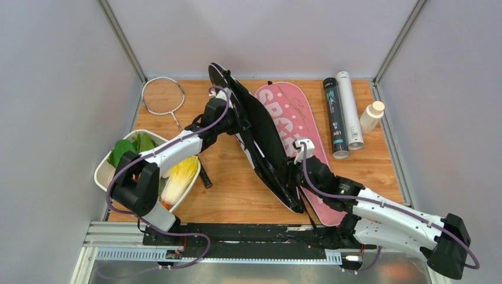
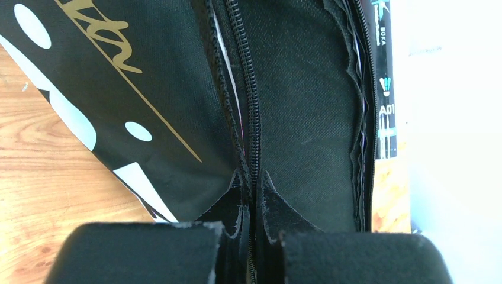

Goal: Pack up the badminton gear
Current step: Place the racket in the racket bag.

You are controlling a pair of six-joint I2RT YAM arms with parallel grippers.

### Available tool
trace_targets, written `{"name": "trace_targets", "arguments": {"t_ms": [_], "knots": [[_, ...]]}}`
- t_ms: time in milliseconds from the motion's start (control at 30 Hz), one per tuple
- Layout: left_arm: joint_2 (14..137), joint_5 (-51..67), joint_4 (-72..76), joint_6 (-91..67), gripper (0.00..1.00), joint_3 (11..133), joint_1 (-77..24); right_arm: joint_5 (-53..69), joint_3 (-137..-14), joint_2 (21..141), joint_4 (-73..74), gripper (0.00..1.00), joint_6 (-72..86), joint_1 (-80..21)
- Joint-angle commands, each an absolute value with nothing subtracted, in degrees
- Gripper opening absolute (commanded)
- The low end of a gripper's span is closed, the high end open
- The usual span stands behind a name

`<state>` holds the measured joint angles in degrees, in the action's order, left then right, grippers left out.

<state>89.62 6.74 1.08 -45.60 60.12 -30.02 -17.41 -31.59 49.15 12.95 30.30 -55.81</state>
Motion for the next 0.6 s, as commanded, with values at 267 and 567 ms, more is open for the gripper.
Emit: {"name": "trace_targets", "arguments": {"t_ms": [267,567], "knots": [[87.0,14.5,4.2,-41.5,0.00,58.0,-30.7,-16.8,-37.2,62.2,13.1,0.48,24.8,-55.5],[85.2,13.3,-1.9,-34.0,0.00,56.8,-30.0,-16.4,-39.8,66.7,12.1,0.12,24.1,-53.3]]}}
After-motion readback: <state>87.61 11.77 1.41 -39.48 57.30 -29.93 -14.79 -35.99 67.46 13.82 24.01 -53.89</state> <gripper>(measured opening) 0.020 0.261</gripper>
